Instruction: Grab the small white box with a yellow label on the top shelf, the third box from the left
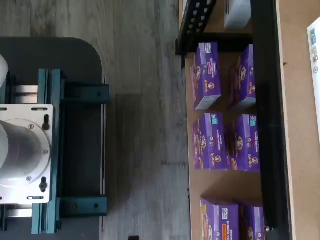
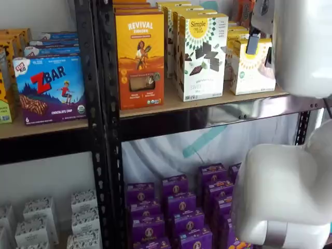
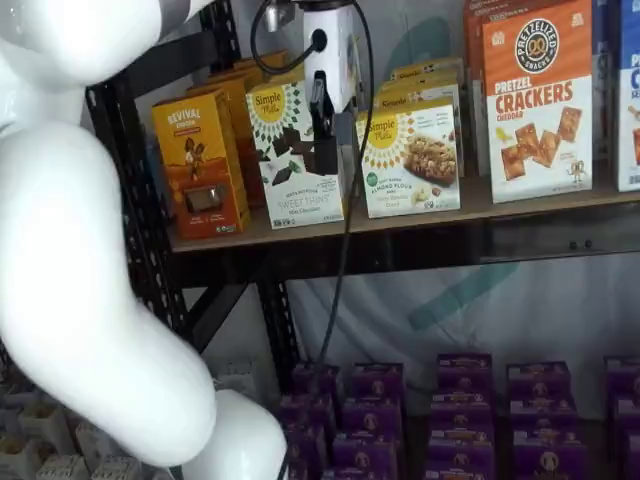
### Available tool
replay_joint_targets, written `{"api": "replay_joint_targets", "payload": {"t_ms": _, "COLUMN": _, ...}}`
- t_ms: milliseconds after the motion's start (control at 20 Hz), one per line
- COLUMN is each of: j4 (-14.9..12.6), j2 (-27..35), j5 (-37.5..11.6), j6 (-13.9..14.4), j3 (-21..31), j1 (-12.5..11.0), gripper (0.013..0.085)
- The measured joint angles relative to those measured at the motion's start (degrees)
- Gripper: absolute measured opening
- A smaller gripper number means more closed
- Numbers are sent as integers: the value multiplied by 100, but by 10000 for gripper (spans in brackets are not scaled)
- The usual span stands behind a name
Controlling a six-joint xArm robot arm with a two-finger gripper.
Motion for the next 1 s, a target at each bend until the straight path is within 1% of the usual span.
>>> {"api": "replay_joint_targets", "payload": {"t_ms": 100, "j4": 159, "j2": 52, "j5": 12, "j6": -3, "j3": -57, "j1": -56, "gripper": 850}}
{"api": "replay_joint_targets", "payload": {"t_ms": 400, "j4": 231, "j2": 182, "j5": -38, "j6": 69, "j3": -214, "j1": -4, "gripper": 850}}
{"api": "replay_joint_targets", "payload": {"t_ms": 550, "j4": 466, "j2": 166, "j5": -164, "j6": 55, "j3": -196, "j1": -96, "gripper": 850}}
{"api": "replay_joint_targets", "payload": {"t_ms": 750, "j4": 707, "j2": 258, "j5": -155, "j6": 50, "j3": -321, "j1": -191, "gripper": 850}}
{"api": "replay_joint_targets", "payload": {"t_ms": 900, "j4": 719, "j2": 341, "j5": -149, "j6": 67, "j3": -432, "j1": -181, "gripper": 850}}
{"api": "replay_joint_targets", "payload": {"t_ms": 1000, "j4": 681, "j2": 406, "j5": -123, "j6": 84, "j3": -513, "j1": -153, "gripper": 850}}
